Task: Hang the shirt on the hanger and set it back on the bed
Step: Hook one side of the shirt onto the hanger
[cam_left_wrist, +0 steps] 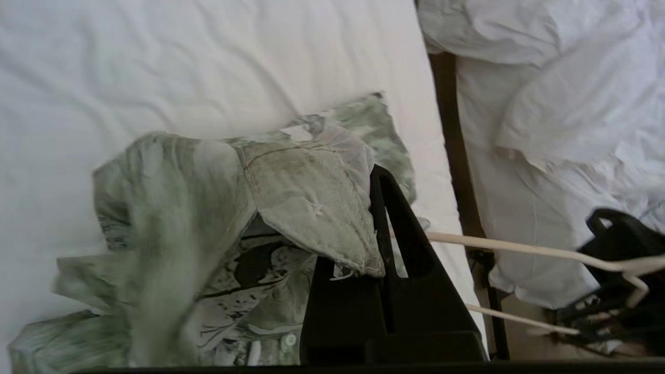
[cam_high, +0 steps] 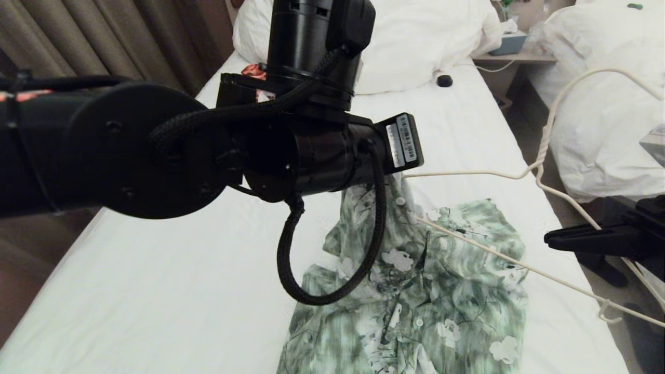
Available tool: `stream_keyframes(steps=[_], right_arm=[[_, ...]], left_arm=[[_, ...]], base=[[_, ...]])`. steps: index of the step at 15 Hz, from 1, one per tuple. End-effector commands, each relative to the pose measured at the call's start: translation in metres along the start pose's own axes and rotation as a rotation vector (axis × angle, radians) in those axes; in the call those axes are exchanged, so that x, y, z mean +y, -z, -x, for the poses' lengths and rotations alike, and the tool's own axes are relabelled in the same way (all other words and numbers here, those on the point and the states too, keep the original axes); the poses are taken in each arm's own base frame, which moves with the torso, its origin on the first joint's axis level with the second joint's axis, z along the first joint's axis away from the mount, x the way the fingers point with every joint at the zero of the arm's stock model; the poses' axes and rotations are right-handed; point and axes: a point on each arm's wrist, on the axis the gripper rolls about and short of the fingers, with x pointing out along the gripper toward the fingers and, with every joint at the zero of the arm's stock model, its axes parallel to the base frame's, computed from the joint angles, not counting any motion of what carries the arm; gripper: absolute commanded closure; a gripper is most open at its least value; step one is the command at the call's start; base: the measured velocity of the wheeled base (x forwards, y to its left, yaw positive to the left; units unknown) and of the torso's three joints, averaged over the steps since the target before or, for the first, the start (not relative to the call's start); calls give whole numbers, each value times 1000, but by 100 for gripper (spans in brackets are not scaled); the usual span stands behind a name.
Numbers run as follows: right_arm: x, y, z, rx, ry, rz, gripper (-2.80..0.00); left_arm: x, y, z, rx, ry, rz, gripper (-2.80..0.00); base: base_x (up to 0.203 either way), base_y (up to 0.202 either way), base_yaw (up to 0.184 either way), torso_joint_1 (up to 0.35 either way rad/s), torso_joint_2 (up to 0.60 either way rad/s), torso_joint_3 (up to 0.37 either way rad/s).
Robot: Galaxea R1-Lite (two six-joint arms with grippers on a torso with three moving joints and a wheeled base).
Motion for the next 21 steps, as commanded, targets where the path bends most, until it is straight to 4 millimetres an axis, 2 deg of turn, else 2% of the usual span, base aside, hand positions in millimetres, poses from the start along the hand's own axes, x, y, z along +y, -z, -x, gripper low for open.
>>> stream_keyframes(steps=[1,4,6,8,9,15,17,19,21], right_arm=[[1,-3,-1,-5,-12,12,0],[-1,-12,5,-20,9,45,0],[-2,-16,13,-32,42,61,0],[-2,-15,16,-41,44,58,0],[2,-16,16,-43,40,65,0],[16,-23,4,-43,-35,104,0],[21,-21,2,-40,-43,104,0],[22,-18,2,-34,-39,96,0],[21,-17,2,-35,-40,94,0]], left_arm=[[-16,7,5,15,45,-23,0],[-41,20,20,42,122,-55,0],[-58,25,42,62,178,-73,0],[-75,21,64,53,247,-77,0],[-80,19,68,52,261,-89,0],[-100,34,57,75,296,-212,0],[-102,32,53,64,295,-230,0],[-100,31,53,58,295,-268,0],[-109,35,62,63,333,-280,0]], base=[[0,0,0,0,0,0],[0,0,0,0,0,0],[0,0,0,0,0,0],[0,0,0,0,0,0],[0,0,0,0,0,0],[0,0,0,0,0,0],[0,0,0,0,0,0],[0,0,0,0,0,0],[0,0,0,0,0,0]])
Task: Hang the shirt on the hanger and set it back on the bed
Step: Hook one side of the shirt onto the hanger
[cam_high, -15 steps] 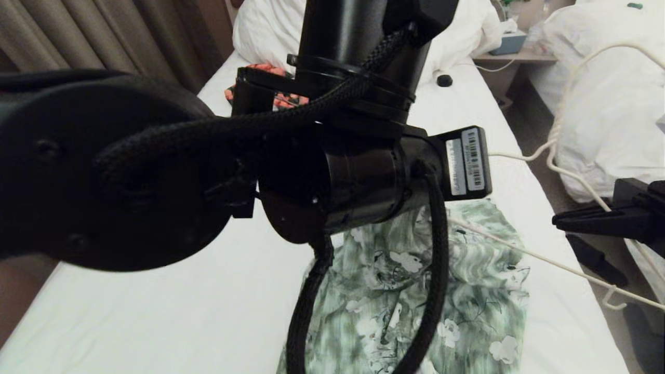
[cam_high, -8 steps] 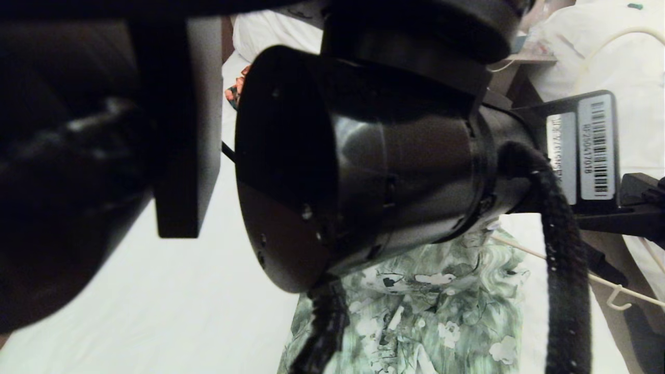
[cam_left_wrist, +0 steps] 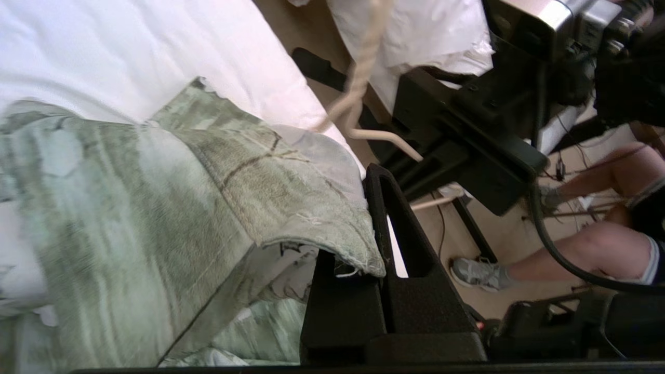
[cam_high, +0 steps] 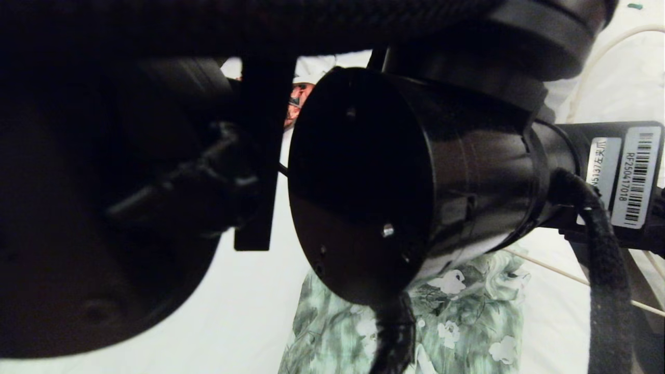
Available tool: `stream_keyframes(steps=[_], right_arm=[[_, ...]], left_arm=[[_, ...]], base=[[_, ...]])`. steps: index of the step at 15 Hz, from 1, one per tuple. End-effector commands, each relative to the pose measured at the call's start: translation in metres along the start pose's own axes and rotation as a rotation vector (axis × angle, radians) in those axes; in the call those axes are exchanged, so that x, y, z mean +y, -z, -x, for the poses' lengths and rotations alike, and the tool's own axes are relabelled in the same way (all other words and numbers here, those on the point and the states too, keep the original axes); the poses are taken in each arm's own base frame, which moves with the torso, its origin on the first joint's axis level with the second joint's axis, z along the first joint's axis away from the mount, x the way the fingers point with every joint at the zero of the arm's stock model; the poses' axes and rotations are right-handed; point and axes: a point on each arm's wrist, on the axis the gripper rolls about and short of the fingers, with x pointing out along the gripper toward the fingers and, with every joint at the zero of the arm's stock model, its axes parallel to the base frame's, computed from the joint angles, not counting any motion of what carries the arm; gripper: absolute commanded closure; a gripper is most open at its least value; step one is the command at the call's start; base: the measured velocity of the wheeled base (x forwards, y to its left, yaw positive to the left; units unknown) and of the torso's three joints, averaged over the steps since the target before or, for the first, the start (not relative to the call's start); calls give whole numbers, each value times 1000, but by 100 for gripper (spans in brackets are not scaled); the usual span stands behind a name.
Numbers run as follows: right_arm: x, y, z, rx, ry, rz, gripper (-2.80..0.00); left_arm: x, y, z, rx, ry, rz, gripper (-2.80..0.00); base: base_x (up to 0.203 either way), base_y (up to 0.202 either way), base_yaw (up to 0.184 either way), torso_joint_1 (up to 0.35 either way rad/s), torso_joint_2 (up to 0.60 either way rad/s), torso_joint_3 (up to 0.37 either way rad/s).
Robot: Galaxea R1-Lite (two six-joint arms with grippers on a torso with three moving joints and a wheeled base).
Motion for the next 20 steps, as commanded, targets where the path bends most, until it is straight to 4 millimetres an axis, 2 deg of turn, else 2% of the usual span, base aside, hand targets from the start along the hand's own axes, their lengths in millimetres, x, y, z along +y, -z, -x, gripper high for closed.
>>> stream_keyframes(steps=[1,10,18,19,20], right_arm=[[1,0,0,-4,-7,3,0],[10,-3,-9,0,-57,16,0],[7,-2,-9,0,-58,10,0],[7,-2,-9,0,-58,10,0],[7,-2,-9,0,-58,10,0]], left_arm=[[-12,0,4,-5,32,-8,0],[-32,4,-14,-9,67,-113,0],[-45,5,-4,-19,108,-134,0],[-47,5,-2,-22,114,-149,-280],[-47,5,-3,-23,114,-155,-280]], base=[[0,0,0,0,0,0],[0,0,0,0,0,0],[0,0,0,0,0,0],[0,0,0,0,0,0],[0,0,0,0,0,0]])
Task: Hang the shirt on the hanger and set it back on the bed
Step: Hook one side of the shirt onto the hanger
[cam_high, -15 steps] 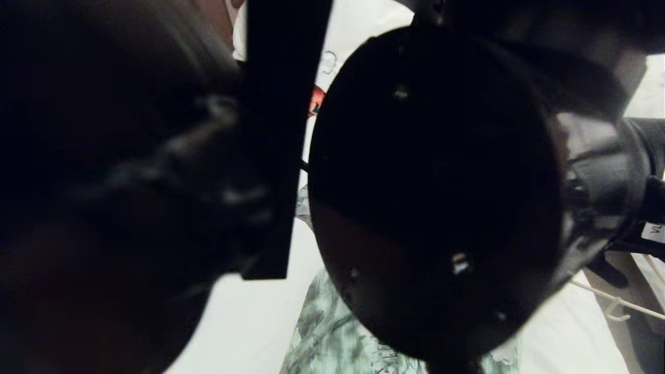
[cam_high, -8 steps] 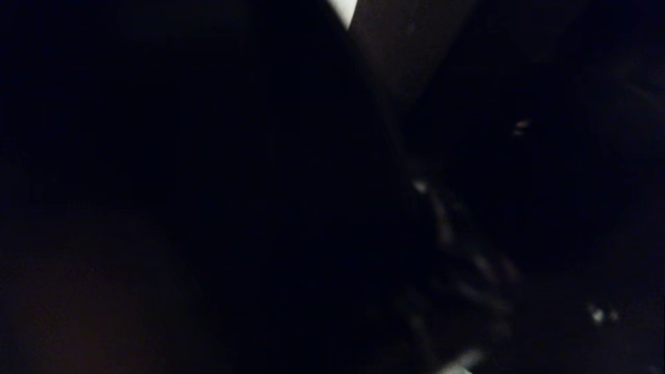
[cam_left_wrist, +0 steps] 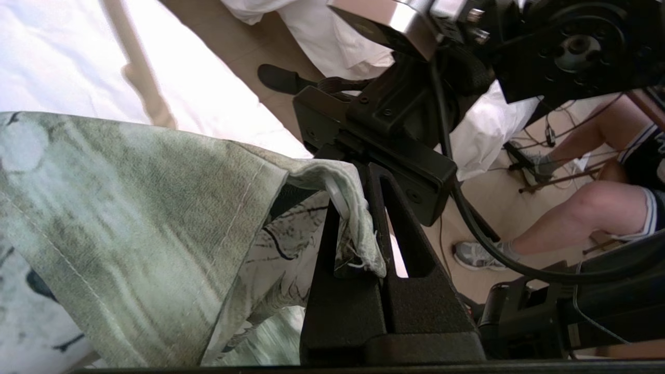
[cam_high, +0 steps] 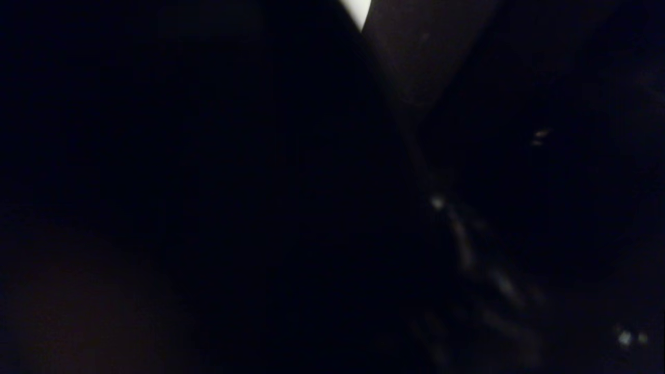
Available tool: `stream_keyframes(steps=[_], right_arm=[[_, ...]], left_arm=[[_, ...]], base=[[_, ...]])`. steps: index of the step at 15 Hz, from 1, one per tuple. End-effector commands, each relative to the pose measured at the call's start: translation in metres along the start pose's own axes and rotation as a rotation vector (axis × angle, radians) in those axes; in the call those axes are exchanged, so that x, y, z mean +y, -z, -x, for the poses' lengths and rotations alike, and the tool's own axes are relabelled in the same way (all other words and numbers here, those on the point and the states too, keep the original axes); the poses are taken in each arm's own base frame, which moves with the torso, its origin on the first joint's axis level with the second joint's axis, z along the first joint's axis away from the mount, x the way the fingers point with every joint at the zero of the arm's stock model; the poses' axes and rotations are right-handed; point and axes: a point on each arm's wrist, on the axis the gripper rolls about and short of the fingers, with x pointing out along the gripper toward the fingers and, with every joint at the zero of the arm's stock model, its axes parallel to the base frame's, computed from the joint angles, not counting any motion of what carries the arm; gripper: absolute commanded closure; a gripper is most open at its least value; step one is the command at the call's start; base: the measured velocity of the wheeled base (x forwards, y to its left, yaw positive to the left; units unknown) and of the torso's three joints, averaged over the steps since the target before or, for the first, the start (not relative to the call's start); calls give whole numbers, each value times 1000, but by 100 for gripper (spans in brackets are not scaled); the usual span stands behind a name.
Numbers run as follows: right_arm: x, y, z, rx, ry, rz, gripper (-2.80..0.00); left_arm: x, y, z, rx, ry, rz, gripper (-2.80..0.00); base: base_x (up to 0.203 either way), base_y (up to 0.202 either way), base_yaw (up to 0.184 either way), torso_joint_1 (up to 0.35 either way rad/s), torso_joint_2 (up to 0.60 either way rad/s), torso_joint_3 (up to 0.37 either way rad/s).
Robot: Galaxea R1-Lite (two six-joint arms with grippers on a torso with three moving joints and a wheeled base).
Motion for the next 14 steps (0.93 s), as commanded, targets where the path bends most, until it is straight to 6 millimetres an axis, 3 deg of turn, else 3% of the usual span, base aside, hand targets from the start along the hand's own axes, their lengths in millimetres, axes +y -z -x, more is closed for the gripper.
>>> stream_keyframes(steps=[1,14], right_arm=[[0,0,0,-4,-7,2,0],[0,-3,1,-8,-1,16,0]], left_arm=[[-1,0,1,-1,2,-4,-280],[-3,3,-3,-4,-58,-15,-280]], base=[[0,0,0,0,0,0],[0,0,0,0,0,0]])
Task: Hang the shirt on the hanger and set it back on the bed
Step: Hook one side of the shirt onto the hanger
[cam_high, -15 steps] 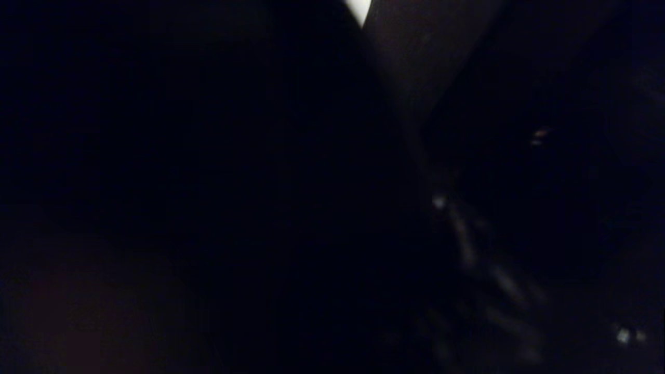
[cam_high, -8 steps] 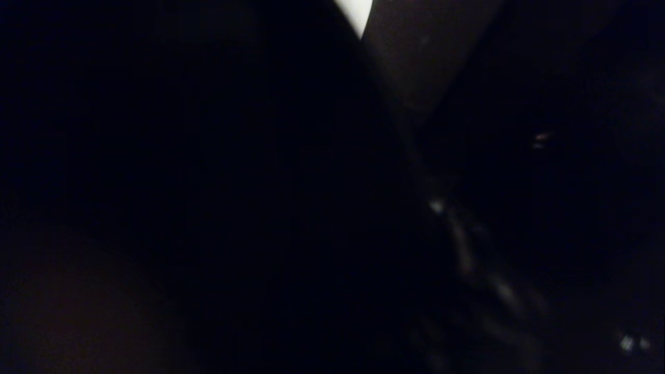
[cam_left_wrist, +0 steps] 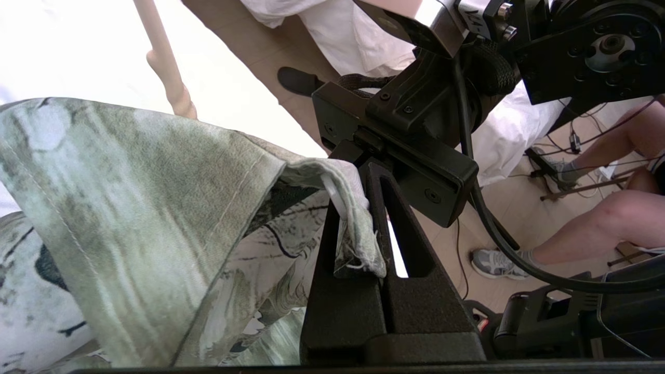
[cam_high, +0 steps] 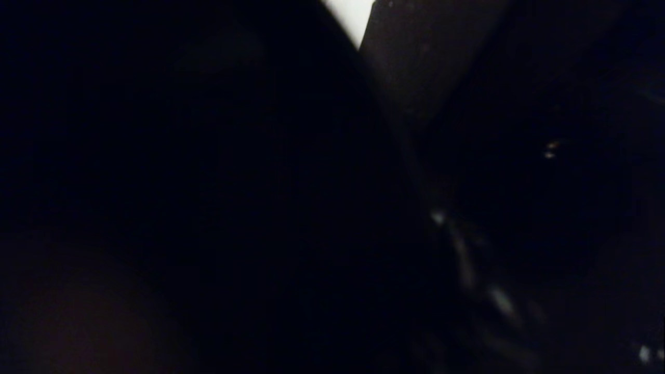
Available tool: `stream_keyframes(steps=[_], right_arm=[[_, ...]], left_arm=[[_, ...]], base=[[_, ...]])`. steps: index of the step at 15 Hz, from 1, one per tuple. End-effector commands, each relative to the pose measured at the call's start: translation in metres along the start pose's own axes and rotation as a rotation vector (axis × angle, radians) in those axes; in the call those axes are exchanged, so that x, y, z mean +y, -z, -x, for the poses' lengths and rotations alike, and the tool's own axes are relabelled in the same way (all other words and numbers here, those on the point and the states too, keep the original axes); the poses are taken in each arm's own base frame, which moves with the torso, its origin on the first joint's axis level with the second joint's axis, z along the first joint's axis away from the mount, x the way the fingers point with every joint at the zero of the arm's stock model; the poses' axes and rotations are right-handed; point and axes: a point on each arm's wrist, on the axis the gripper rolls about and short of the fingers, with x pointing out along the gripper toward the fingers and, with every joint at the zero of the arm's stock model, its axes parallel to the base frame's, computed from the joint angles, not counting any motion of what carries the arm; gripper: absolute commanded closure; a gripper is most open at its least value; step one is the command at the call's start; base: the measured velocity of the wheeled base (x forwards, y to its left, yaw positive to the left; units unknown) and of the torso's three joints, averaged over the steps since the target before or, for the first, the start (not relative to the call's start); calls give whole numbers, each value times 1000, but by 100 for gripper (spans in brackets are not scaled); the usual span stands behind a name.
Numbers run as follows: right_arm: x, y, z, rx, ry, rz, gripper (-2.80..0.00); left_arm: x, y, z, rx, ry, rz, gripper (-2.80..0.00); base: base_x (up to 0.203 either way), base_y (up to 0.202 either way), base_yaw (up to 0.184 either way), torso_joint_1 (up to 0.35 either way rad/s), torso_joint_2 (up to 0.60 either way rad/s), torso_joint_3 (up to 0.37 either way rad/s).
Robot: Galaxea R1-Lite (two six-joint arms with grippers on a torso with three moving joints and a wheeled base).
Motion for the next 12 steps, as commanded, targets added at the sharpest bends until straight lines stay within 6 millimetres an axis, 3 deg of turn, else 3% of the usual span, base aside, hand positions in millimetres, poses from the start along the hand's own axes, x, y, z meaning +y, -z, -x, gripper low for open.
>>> stream_keyframes(steps=[1,12], right_arm=[[0,0,0,-4,-6,1,0],[2,-2,6,-11,22,12,0]], left_arm=[[0,1,-1,7,-5,-2,-280],[-8,11,-9,11,-111,-56,-280]], base=[[0,0,0,0,0,0],[0,0,0,0,0,0]])
